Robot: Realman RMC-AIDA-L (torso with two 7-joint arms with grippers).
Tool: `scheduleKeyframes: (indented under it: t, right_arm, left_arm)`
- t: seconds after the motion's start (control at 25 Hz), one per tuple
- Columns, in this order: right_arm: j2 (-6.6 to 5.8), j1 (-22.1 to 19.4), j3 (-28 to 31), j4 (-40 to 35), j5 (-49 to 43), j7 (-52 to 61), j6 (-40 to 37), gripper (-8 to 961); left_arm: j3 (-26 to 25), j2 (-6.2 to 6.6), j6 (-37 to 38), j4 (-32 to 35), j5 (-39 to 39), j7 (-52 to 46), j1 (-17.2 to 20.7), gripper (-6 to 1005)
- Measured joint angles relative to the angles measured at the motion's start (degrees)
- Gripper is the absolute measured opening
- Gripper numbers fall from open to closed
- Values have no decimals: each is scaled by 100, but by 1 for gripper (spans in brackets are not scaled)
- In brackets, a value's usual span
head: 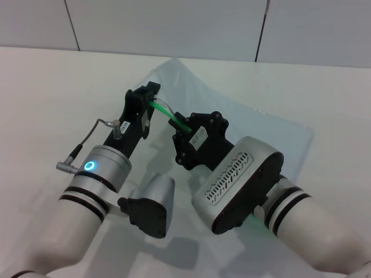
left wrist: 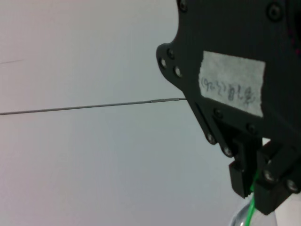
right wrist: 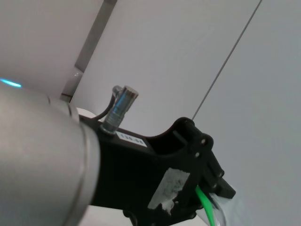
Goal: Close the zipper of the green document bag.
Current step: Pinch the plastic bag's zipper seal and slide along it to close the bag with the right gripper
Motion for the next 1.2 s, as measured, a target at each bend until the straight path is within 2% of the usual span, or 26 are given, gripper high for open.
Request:
scheduleKeyframes:
  t: [0.24, 1.2]
  right_arm:
    - [0, 3, 0, 0, 0, 0, 3, 78]
    - [-1, -32, -3, 1, -15, 0, 17, 77]
  left_arm:
    - [0, 0, 0, 0, 0, -4, 0, 53]
    - [-1, 0, -105, 0, -1, -207, 9, 53]
